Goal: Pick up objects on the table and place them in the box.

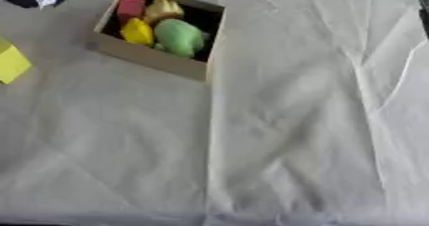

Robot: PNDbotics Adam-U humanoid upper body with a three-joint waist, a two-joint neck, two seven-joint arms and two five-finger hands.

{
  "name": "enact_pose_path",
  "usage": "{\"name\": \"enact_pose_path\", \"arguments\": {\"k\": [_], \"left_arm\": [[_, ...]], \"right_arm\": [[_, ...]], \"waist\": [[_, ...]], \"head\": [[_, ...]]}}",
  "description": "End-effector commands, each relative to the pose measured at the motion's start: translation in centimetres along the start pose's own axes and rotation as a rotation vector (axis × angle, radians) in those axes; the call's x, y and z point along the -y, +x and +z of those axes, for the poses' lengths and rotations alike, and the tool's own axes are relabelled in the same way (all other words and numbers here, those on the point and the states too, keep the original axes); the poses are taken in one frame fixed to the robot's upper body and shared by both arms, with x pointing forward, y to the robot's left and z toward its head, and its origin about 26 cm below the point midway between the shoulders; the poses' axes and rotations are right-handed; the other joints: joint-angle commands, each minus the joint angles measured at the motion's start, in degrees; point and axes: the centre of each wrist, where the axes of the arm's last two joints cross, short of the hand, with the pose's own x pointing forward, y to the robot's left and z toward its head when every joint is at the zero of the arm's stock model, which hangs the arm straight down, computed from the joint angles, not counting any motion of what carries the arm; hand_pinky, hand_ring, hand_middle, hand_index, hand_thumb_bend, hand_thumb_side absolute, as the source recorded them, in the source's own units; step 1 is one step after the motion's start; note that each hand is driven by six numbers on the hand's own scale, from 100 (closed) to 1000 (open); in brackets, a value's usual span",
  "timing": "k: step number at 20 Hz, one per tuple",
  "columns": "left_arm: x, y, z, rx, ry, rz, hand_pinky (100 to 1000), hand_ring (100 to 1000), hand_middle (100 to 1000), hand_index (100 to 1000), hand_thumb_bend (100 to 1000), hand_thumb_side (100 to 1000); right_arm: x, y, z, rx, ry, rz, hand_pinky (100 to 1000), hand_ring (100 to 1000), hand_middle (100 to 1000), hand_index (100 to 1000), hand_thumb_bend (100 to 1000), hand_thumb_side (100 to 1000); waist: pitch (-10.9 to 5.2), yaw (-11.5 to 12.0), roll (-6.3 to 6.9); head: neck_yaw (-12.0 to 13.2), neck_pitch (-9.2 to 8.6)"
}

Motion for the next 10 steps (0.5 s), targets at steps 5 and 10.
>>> {"name": "enact_pose_path", "arguments": {"k": [5, 10], "left_arm": [[-2.3, -3.1, 3.7, -0.025, -0.036, -0.025, 857, 895, 835, 922, 482, 162], [-1.8, -4.4, 5.4, -0.07, -0.093, -0.033, 867, 907, 847, 927, 547, 250]], "right_arm": [[1.8, 0.0, 0.0, 0.001, -0.037, 0.027, 800, 784, 660, 815, 100, 642], [1.8, 0.0, 0.1, -0.004, -0.038, 0.032, 800, 784, 661, 815, 100, 640]], "waist": [[-2.66, 0.54, 0.7], [-2.78, 0.79, 0.52]], "head": [[0.94, 0.22], [1.84, 0.22]]}}
